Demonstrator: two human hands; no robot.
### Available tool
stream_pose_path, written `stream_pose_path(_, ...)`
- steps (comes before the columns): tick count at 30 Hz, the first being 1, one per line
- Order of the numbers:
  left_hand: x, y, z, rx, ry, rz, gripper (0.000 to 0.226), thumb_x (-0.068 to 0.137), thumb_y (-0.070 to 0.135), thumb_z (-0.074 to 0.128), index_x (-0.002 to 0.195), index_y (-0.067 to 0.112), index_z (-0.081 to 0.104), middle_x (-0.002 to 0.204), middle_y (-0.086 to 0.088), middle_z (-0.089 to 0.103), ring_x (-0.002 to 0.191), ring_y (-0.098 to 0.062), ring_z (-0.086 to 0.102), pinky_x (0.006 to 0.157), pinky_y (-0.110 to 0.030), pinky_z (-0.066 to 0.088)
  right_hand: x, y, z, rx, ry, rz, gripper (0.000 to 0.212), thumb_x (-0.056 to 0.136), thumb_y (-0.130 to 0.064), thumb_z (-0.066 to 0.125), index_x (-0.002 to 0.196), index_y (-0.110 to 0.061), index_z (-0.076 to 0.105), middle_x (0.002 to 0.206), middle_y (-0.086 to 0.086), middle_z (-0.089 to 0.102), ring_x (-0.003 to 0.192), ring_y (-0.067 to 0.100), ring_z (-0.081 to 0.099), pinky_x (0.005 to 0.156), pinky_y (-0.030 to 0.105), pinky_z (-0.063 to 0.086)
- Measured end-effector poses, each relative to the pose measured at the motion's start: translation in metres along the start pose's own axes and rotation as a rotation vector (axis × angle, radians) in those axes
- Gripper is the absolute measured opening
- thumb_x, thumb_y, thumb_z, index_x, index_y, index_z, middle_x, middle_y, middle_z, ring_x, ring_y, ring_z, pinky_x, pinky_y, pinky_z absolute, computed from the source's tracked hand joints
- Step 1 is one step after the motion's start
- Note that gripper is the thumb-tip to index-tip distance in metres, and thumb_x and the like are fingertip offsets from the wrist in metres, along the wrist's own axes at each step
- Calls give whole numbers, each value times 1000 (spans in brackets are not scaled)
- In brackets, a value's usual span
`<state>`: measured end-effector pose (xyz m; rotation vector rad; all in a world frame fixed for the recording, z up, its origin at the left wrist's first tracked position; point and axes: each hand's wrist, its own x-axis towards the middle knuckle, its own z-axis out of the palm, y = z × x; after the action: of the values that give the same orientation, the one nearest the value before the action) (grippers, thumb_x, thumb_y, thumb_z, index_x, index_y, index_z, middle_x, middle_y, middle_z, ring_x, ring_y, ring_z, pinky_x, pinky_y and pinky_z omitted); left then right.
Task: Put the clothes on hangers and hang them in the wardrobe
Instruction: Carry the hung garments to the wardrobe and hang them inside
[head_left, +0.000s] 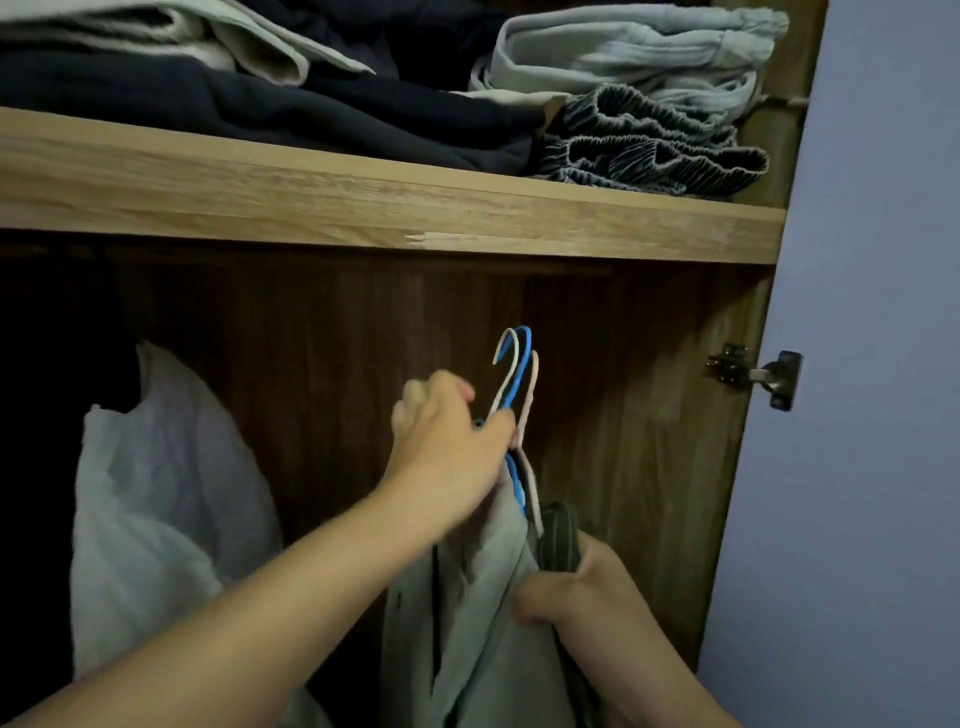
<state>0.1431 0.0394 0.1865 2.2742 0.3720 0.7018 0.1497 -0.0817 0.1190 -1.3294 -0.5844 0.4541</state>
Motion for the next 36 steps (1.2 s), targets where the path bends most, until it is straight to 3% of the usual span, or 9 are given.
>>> stream_pose_path(2, -22, -23, 7, -88, -121, -58, 25, 88, 38, 54, 105, 21, 47, 106, 4, 46, 108, -11, 46, 93, -25, 37, 14, 4, 15, -18, 34, -75, 33, 52, 9, 53, 72, -10, 70, 69, 4, 70, 66, 12, 68, 56, 20, 51)
stream_pose_path(4, -29, -38, 6, -464, -248, -205, 18, 90, 24, 55, 106, 16, 57, 98, 3, 64, 94, -11, 61, 83, -26, 47, 27, 10, 30, -67, 53, -139, 41, 58, 11, 58, 87, -16, 68, 78, 0, 74, 77, 7, 70, 64, 16, 52)
stream_pose_path(8, -11, -59, -11, -785, -207, -294, 17, 89, 2, 53, 95, 12, 65, 71, -1, 71, 65, -10, 67, 55, -19, 48, 45, 10, 48, -91, -44, -143, 52, 57, -4, 64, 106, -21, 61, 96, 1, 73, 92, 9, 69, 78, 22, 55)
stream_pose_path(11, -2, -67, -24, -900, -182, -280, 21, 90, 2, 48, 99, 8, 66, 75, -5, 72, 65, -11, 68, 53, -19, 50, 57, 2, 51, -65, -135, -152, 45, 70, -4, 72, 111, -19, 60, 100, -1, 73, 94, 9, 69, 77, 20, 55)
stream_pose_path(16, 16, -76, -31, -1038, -13, -280, 22, 92, 1, 46, 102, 5, 66, 81, -12, 71, 67, -18, 69, 53, -24, 53, 85, -8, 67, -12, -141, -104, 32, 83, 9, 56, 98, -18, 65, 82, 3, 74, 77, 14, 71, 69, 26, 58)
stream_pose_path(20, 26, -79, -34, -1044, 52, -228, 25, 95, 5, 42, 98, 10, 66, 76, -8, 72, 65, -15, 70, 52, -22, 53, 102, -13, 68, -58, -222, -126, 31, 78, 11, 62, 99, -12, 65, 76, 1, 72, 72, 12, 70, 61, 21, 54)
stream_pose_path(26, 39, -78, -29, -961, 101, -153, 23, 95, 6, 42, 102, 6, 64, 78, -8, 70, 63, -12, 67, 55, -22, 53, 131, -17, 61, -2, -246, -75, 38, 75, 19, 48, 60, -12, 65, 53, 5, 62, 47, 14, 60, 45, 22, 48)
stream_pose_path(30, 48, -82, -30, -869, 150, -146, 21, 96, 5, 41, 97, 6, 62, 77, -9, 66, 61, -12, 64, 55, -22, 53, 149, -17, 56, 34, -304, 49, 19, 77, 13, 52, 75, 0, 65, 68, 20, 62, 54, 25, 61, 55, 29, 50)
stream_pose_path(36, 57, -93, -34, -773, 261, -177, 22, 96, 7, 41, 104, -1, 60, 85, -19, 62, 69, -20, 59, 57, -23, 50, 169, -10, 47, 101, -281, 230, 9, 76, 2, 58, 82, 4, 65, 59, 16, 65, 43, 23, 62, 41, 24, 50)
